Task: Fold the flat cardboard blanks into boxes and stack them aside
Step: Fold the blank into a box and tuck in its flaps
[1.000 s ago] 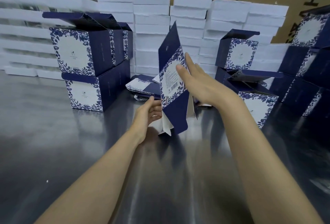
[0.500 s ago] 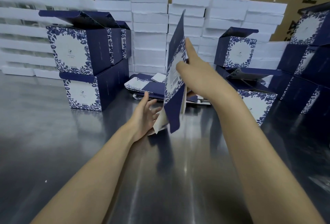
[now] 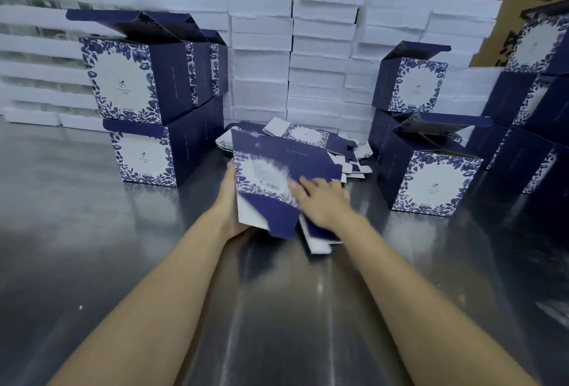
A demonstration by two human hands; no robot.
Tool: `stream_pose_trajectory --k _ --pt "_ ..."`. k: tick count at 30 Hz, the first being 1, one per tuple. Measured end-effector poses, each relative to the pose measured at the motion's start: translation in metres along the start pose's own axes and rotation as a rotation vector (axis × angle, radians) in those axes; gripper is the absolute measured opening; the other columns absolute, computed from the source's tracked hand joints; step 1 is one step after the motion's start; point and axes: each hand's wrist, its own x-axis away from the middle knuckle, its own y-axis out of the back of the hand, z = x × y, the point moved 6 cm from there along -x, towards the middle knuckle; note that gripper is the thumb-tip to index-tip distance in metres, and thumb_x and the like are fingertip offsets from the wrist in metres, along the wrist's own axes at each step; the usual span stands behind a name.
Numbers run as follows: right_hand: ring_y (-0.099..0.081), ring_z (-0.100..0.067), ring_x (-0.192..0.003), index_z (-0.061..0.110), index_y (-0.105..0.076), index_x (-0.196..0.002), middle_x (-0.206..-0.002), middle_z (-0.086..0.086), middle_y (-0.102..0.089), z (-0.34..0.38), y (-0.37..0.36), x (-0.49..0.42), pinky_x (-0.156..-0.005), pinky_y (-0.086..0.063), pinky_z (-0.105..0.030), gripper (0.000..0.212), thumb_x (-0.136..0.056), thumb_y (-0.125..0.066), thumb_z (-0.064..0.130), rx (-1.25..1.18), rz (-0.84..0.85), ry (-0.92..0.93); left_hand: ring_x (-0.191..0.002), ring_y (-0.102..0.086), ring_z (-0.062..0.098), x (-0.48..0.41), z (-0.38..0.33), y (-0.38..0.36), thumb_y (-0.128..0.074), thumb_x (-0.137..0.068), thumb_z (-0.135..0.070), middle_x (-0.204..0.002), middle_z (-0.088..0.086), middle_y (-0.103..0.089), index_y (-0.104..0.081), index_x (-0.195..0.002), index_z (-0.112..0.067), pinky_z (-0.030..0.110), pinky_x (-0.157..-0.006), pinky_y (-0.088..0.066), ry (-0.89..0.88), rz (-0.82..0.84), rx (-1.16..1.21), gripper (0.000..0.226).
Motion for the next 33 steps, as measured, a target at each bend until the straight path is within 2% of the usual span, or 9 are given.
stream_pose_trajectory --k 3,6,8,12,15,19,22,28,33 --pt "-0.018 -0.036 -0.139 0.023 -0.031 -0.148 -0.152 -0.008 -0.028 0.001 -0.012 -0.001 -0.111 -0.022 -0.046 0.058 -0.100 -0.022 0.055 0.209 -0.069 -0.012 -0.084 -0.073 0.028 -0.011 0.003 0.012 -0.041 -0.087 -0.072 -0.096 0.012 -0.075 -0.067 -0.107 -0.015 0.036 -0.067 -0.057 0.067 0.049 -0.087 0.066" --pt "-0.026 -0.034 -0.133 0.015 -0.039 -0.138 -0.142 -0.010 -0.036 0.002 -0.004 -0.002 -0.093 -0.037 -0.041 0.050 -0.102 -0.026 0.047 0.252 -0.103 -0.055 -0.081 -0.073 0.025 -0.012 -0.002 0.020 -0.066 -0.089 -0.031 -0.099 0.010 -0.074 -0.064 -0.121 -0.009 0.030 -0.060 -0.057 0.004 0.019 -0.225 0.038" --pt "-0.032 -0.032 -0.128 0.013 -0.041 -0.134 -0.137 -0.009 -0.039 -0.002 0.000 -0.001 -0.083 -0.037 -0.038 0.047 -0.101 -0.030 0.045 0.267 -0.125 -0.078 -0.090 -0.071 0.021 -0.017 -0.016 0.034 -0.072 -0.083 -0.005 -0.112 0.005 -0.070 -0.057 -0.130 -0.008 0.029 -0.069 -0.057 -0.200 -0.087 -0.386 0.049" --pt "-0.035 -0.031 -0.123 0.009 -0.043 -0.123 -0.131 -0.013 -0.039 -0.004 -0.004 0.000 -0.101 -0.029 -0.041 0.040 -0.099 -0.036 0.039 0.160 -0.183 -0.053 -0.135 -0.043 0.017 -0.014 -0.030 0.023 -0.064 -0.084 0.005 -0.143 -0.005 -0.048 -0.051 -0.137 -0.014 0.030 -0.107 -0.037 -0.573 -0.116 -1.134 0.058" --pt "-0.017 -0.028 -0.143 0.011 -0.035 -0.140 -0.150 -0.013 -0.025 -0.008 -0.014 -0.001 -0.117 -0.011 -0.043 0.047 -0.100 -0.032 0.036 0.020 -0.160 -0.034 -0.148 -0.014 0.014 -0.009 0.001 -0.021 -0.048 -0.097 -0.008 -0.159 -0.001 -0.023 -0.035 -0.148 -0.013 0.033 -0.121 -0.005 -0.715 0.110 -1.484 0.053" --pt "0.007 -0.019 -0.150 0.021 -0.007 -0.155 -0.163 -0.004 0.005 -0.014 -0.025 -0.007 -0.119 0.004 -0.043 0.058 -0.102 -0.018 0.042 0.066 0.013 -0.044 -0.148 -0.010 0.016 -0.018 0.043 -0.040 -0.022 -0.104 -0.031 -0.160 0.002 -0.019 -0.020 -0.150 -0.012 0.040 -0.120 -0.006 -0.500 0.248 -1.894 0.050" --pt "0.010 -0.019 -0.149 0.022 -0.002 -0.155 -0.163 -0.003 0.010 -0.014 -0.028 -0.008 -0.120 0.004 -0.043 0.060 -0.102 -0.013 0.048 0.094 0.062 -0.051 -0.149 0.002 0.015 -0.023 0.041 -0.032 -0.017 -0.103 -0.042 -0.163 0.002 -0.001 -0.008 -0.155 -0.016 0.038 -0.120 0.003 -0.355 0.173 -1.918 0.059" --pt "0.008 -0.016 -0.150 0.024 -0.003 -0.155 -0.163 0.001 0.009 -0.022 -0.024 -0.007 -0.121 0.001 -0.039 0.067 -0.099 -0.010 0.060 0.107 0.077 -0.031 -0.149 0.005 0.016 -0.029 0.017 0.007 -0.006 -0.099 -0.056 -0.163 0.005 0.005 -0.002 -0.154 -0.009 0.041 -0.120 0.007 -0.143 -0.086 -1.887 0.073" --pt "0.011 -0.017 -0.149 0.027 0.000 -0.155 -0.162 0.005 0.011 -0.030 -0.022 -0.004 -0.117 0.007 -0.048 0.070 -0.097 -0.010 0.064 0.083 0.059 -0.085 -0.149 0.009 0.017 -0.024 0.007 0.023 -0.006 -0.099 -0.058 -0.162 0.005 0.011 0.003 -0.154 -0.009 0.045 -0.119 0.011 -0.071 -0.099 -1.922 0.075"
